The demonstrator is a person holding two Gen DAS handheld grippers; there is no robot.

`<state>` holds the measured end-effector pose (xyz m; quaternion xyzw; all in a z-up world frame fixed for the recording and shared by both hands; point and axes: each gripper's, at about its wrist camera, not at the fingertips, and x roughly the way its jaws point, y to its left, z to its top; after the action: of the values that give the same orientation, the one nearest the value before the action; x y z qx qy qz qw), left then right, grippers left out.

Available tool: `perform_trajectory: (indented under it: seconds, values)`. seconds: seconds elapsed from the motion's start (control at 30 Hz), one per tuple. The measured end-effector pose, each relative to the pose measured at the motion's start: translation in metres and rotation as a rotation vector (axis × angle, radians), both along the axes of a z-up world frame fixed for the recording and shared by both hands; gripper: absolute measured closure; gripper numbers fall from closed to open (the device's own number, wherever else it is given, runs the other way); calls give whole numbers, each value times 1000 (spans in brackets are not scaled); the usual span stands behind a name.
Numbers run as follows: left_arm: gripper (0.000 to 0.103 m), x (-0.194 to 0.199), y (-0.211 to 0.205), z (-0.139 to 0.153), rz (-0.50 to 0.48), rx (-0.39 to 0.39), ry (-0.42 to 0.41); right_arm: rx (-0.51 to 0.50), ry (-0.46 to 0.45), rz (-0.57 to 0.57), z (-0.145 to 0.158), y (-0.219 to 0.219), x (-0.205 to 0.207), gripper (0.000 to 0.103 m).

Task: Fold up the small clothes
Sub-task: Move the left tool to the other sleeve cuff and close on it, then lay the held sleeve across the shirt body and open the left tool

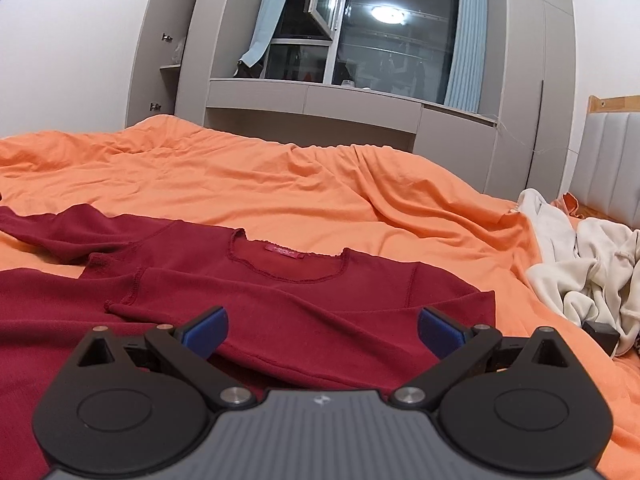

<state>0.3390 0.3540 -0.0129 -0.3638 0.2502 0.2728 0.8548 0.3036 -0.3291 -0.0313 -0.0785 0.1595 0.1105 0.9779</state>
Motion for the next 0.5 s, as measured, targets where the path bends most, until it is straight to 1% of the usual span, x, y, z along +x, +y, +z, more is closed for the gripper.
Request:
perform_trajectory:
  seconds: [0.07,0.13,0.17,0.2,0.27,0.33,0.4,0.5]
  values:
    - [73,-2,7,-5,35,-40,-24,11,4,-2,0,-2,0,0]
    - [90,-4,14,-12,68,-84,-41,14,4,-5,0,-4,0,0]
    - [93,-6,16,-13,81,-97,-58,15,4,-5,0,-5,0,0]
    - [97,-7,16,-13,88,-94,-72,14,3,-5,0,-5,0,0]
    - [100,-9,8,-3,83,-37,-103,15,-2,-7,1,-7,0,0]
    - [101,-10,-5,14,67,58,-134,15,-5,-11,2,-8,-1,0]
    - [101,-9,-24,38,30,163,-177,17,-8,-15,3,-8,-1,0]
    - [101,-6,-63,79,-68,310,-262,39,-9,-22,5,-12,-1,0]
